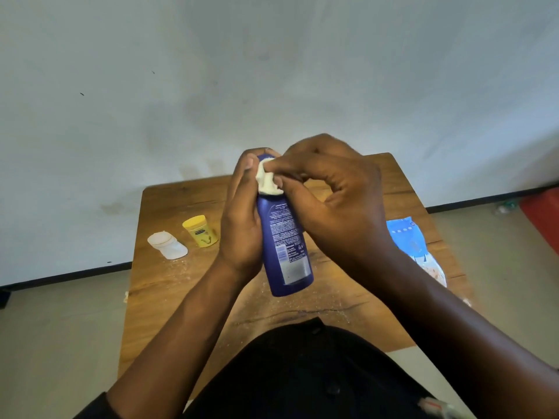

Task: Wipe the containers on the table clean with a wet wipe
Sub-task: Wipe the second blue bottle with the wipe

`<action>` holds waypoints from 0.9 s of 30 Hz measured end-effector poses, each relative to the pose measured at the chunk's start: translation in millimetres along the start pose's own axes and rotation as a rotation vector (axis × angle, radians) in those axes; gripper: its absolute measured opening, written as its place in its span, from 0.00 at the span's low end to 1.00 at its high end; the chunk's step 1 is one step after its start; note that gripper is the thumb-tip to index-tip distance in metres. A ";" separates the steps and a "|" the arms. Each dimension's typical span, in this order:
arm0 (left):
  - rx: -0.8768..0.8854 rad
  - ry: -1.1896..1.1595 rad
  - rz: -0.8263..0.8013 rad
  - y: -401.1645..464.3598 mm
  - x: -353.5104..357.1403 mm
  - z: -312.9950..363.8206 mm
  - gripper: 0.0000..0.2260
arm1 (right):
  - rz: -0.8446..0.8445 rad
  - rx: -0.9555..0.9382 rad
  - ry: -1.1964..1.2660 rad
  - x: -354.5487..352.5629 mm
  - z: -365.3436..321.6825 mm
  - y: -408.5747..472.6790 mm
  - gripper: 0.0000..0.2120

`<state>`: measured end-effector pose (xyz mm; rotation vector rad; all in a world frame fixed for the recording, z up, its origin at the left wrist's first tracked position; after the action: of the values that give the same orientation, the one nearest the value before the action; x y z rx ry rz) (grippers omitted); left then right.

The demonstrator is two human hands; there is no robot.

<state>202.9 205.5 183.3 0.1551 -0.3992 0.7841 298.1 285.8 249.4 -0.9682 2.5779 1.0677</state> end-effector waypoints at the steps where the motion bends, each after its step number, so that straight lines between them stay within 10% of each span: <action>1: 0.003 0.001 -0.005 -0.3 1.1 1.0 0.15 | 0.012 -0.022 -0.012 -0.7 -2.8 3.5 0.07; 20: 0.155 0.157 -0.085 13.8 -4.0 21.8 0.15 | -0.076 -0.041 -0.037 4.1 -6.3 -10.6 0.06; 27: 0.112 -0.111 0.204 27.8 -47.3 17.1 0.18 | -0.341 -0.101 -0.121 33.9 -4.3 -49.0 0.24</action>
<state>147.9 189.2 179.5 0.2665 -0.4813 1.0025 303.5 240.0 211.4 -1.2688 2.1782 1.1268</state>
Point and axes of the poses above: each hand's wrist, its own y-axis towards the middle knuckle, its own x-axis out of the palm, z = x × y, the point moved 9 cm from there along y, towards the middle knuckle
